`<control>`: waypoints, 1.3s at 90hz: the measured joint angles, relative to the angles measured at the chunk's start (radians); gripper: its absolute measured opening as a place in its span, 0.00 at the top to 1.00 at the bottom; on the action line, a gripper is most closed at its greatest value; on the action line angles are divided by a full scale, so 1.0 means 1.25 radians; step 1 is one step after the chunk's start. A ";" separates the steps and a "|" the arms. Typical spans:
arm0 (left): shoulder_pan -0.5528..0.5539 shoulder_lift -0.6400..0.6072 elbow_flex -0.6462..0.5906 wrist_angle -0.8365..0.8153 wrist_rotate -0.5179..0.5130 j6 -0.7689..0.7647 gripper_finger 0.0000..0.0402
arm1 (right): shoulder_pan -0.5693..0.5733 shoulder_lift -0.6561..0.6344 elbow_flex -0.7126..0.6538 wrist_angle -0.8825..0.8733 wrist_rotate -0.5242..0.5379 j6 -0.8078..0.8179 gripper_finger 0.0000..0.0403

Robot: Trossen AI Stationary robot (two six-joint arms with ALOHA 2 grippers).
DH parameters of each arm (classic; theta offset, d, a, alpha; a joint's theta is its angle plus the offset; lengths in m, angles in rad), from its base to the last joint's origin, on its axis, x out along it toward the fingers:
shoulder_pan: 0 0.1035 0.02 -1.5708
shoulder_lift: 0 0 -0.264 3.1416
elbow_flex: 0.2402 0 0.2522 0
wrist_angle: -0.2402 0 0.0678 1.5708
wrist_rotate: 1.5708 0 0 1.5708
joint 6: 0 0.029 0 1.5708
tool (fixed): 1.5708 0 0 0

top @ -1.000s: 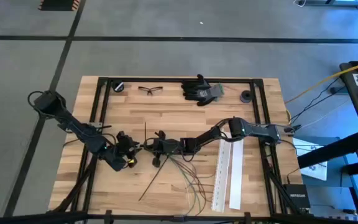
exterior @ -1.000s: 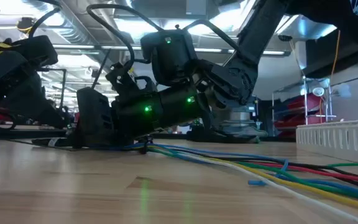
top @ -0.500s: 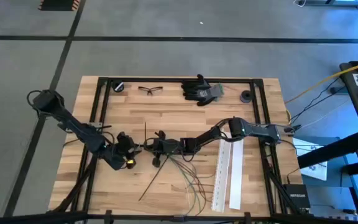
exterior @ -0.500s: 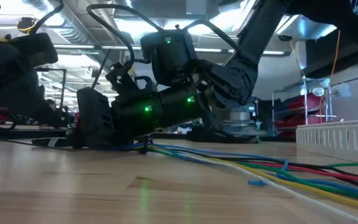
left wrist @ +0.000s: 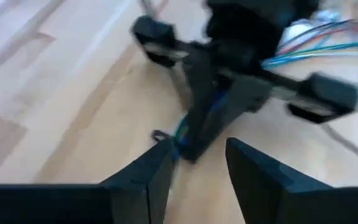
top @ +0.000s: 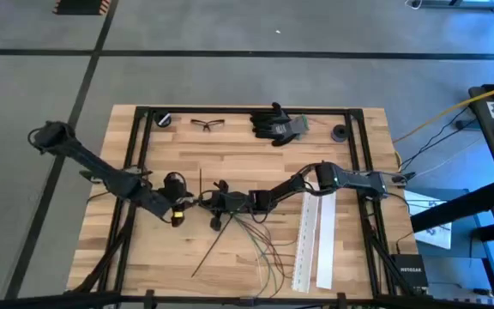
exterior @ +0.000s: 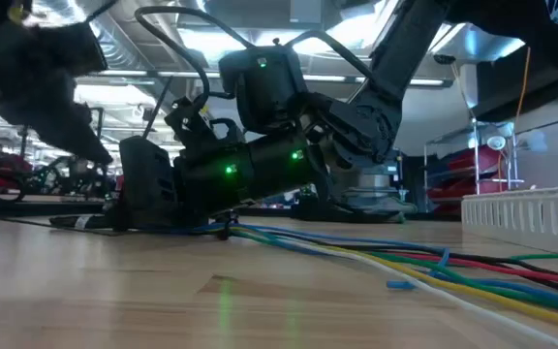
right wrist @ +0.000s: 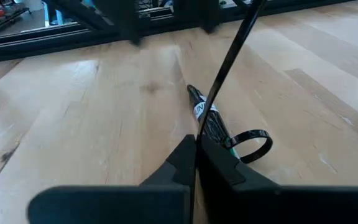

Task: Ziptie cables
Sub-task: Wrap the zip tie on the cables

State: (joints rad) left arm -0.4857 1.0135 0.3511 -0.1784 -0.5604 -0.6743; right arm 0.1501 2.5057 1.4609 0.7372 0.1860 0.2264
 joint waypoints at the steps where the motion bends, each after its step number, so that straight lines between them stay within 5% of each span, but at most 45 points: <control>1: 0.003 0.003 -0.001 0.002 0.000 0.000 0.66 | 0.000 0.000 0.000 0.000 0.000 0.000 1.00; 44: 0.085 0.173 -0.002 0.161 0.068 0.146 0.67 | 0.000 0.000 0.000 0.000 0.000 0.000 1.00; 65: 0.087 0.192 0.001 0.216 0.071 0.274 0.96 | 0.000 0.000 0.001 0.000 -0.005 0.022 1.00; 78: 0.085 0.191 0.024 0.202 0.064 0.346 0.99 | 0.000 -0.002 0.001 0.004 -0.012 0.044 0.99; 97: 0.085 0.182 0.093 0.093 0.037 0.376 1.00 | 0.001 -0.041 -0.002 -0.033 -0.017 0.018 0.82; 117: 0.075 0.133 0.108 0.065 0.033 0.366 1.00 | 0.001 -0.145 -0.001 -0.224 -0.016 -0.115 0.62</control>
State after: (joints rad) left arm -0.3921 1.1800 0.4858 -0.0974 -0.5189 -0.2167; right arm 0.1509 2.3251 1.4597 0.4570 0.1655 0.0825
